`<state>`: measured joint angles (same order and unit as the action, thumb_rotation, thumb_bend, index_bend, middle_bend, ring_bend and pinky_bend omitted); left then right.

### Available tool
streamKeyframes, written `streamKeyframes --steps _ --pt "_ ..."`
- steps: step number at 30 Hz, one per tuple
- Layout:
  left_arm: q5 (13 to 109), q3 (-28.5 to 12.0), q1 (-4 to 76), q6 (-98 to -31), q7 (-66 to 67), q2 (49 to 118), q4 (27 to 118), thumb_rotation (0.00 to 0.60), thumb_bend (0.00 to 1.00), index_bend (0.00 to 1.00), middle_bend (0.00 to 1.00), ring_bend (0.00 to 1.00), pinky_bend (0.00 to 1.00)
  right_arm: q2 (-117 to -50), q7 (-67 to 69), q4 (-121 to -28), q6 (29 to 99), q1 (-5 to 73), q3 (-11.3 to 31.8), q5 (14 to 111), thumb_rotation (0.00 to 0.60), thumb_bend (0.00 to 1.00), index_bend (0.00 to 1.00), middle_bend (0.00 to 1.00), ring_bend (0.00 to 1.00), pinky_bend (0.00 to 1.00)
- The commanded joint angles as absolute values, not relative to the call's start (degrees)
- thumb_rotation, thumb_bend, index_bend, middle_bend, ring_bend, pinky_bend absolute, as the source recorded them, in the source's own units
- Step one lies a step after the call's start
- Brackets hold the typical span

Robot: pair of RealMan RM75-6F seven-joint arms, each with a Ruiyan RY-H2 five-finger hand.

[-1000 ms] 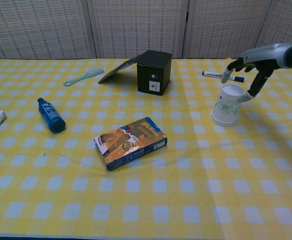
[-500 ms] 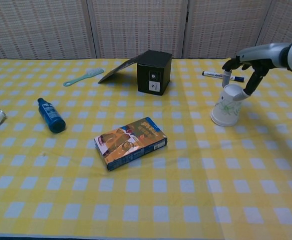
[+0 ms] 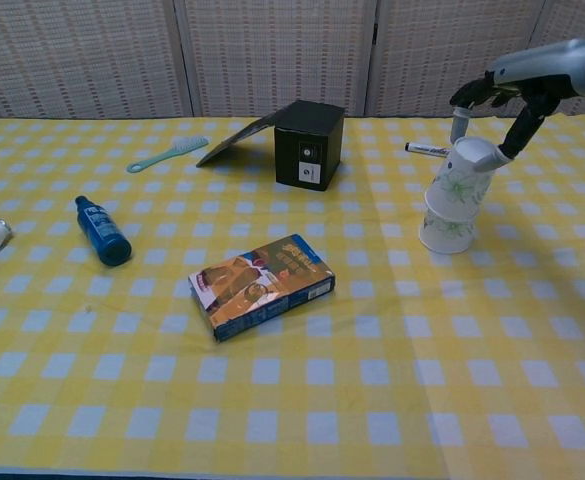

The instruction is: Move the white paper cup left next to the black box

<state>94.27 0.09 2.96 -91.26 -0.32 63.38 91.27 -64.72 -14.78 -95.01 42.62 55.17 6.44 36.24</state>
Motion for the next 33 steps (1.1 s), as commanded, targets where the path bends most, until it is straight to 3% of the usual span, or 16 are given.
streamKeyframes --steps 1,6,10,24,33 --pt "94.57 0.27 2.90 -91.38 0.06 63.48 91.54 0.600 0.34 0.00 0.00 0.00 0.24 -58.33 -14.58 -102.98 46.27 54.02 8.43 38.13 0.600 0.27 0.41 0.01 0.00 0.00" --pt "95.06 0.41 2.57 -92.14 0.29 63.41 92.11 0.600 0.34 0.00 0.00 0.00 0.24 -52.72 -14.73 -111.29 49.47 53.73 11.09 39.19 0.600 0.27 0.41 0.02 0.00 0.00" --pt "95.34 0.44 2.27 -92.88 -0.40 63.04 92.22 0.600 0.34 0.00 0.00 0.00 0.24 -53.60 -16.62 -113.18 49.80 55.70 12.07 37.61 0.600 0.27 0.41 0.02 0.00 0.00" --pt "96.80 1.02 0.30 -96.89 -5.39 61.00 91.49 0.600 0.34 0.00 0.00 0.00 0.24 -74.87 -27.73 -97.41 49.45 66.71 9.05 22.52 0.600 0.27 0.41 0.02 0.00 0.00" --pt "96.87 0.97 0.53 -96.49 -6.87 60.61 91.17 0.600 0.34 0.00 0.00 0.00 0.24 -83.06 -32.62 -88.30 48.04 70.54 7.51 15.46 0.600 0.27 0.41 0.03 0.00 0.00"
